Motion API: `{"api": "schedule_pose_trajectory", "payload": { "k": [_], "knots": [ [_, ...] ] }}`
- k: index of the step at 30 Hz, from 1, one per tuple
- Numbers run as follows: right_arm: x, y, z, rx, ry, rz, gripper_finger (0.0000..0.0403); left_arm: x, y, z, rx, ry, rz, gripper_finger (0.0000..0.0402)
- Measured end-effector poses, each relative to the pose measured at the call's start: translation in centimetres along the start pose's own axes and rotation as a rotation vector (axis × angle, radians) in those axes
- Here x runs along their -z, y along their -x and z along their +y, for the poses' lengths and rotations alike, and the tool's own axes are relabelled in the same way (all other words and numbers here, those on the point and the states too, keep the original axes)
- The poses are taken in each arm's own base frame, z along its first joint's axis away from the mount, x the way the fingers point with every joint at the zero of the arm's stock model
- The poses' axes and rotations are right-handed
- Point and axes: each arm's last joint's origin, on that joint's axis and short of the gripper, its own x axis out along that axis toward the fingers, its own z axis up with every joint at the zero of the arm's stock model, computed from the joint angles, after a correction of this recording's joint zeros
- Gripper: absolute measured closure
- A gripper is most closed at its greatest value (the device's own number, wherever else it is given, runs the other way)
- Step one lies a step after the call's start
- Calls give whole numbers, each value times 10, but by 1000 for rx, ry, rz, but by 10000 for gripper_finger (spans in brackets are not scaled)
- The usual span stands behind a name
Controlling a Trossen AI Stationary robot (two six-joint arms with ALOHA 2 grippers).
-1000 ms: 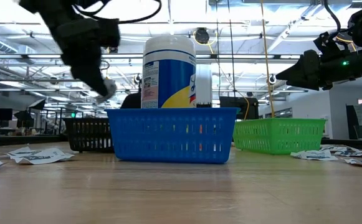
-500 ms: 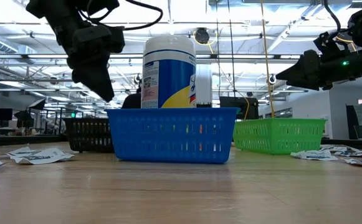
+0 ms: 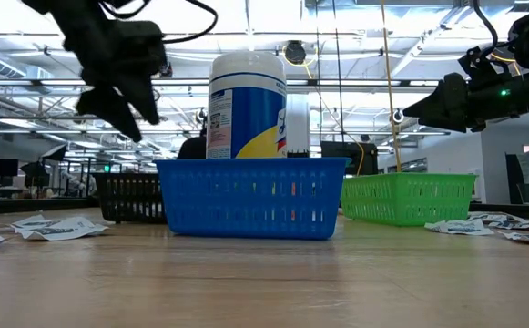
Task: Pick & Place First Aid Supplies
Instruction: Put the gray towelette pack into the black bin
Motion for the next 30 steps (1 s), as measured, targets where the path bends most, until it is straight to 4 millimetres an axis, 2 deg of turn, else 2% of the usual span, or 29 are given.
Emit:
{"api": "schedule_pose_trajectory", "payload": {
  "k": [10, 15, 20, 30],
  "knots": [
    [0, 0, 0, 0, 0, 0, 23, 18, 36, -1, 87, 283, 51, 162],
    [0, 0, 0, 0, 0, 0, 23, 36, 47, 0, 45, 398, 127, 163],
    [0, 0, 0, 0, 0, 0, 23, 53, 47, 2, -72, 447, 227, 172],
    [0, 0, 0, 0, 0, 0, 23, 83, 26, 3, -401, 384, 459, 206]
  ]
}}
